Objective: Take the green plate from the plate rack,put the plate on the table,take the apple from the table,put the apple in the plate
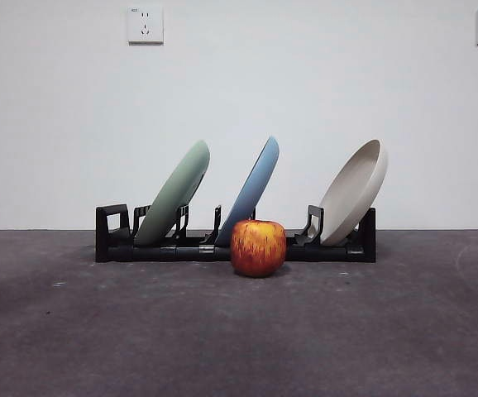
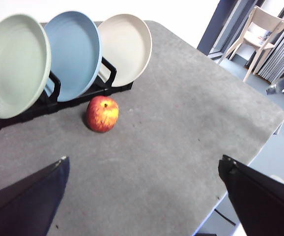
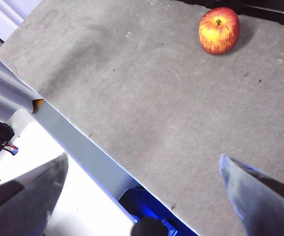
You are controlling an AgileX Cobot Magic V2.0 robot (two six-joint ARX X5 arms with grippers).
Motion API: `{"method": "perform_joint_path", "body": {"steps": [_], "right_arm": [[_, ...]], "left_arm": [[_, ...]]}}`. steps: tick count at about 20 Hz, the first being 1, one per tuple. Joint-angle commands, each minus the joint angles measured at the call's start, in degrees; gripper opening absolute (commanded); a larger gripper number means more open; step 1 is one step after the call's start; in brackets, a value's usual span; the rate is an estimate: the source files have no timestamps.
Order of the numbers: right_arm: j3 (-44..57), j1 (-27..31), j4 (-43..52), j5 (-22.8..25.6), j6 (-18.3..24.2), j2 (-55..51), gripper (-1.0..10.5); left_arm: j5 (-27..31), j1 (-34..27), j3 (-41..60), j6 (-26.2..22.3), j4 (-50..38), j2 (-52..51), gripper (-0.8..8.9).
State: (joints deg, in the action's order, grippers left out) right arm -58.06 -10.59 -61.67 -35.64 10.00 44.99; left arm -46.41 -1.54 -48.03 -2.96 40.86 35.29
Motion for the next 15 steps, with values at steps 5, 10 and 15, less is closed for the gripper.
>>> {"method": "perform_joint_path", "body": {"steps": [5,10,15], "right_arm": [[-0.2,-0.2,0.3,0.0,-0.2,0.0,6.9],[-0.2,-0.1,0.3,0.0,-0.1,0.0,6.9],[-0.2,-0.1,0.3,0.0,-0.1,0.0,6.9]], "left_arm": [[7.5,5.5,-1.7,2.9,-13.5,11.6,5.95],[17.0,12.2,-11.5,1.2,-18.5,28.7,5.94],[24.6,16.1,-22.4,1.0,-23.7,46.7,5.94]]}}
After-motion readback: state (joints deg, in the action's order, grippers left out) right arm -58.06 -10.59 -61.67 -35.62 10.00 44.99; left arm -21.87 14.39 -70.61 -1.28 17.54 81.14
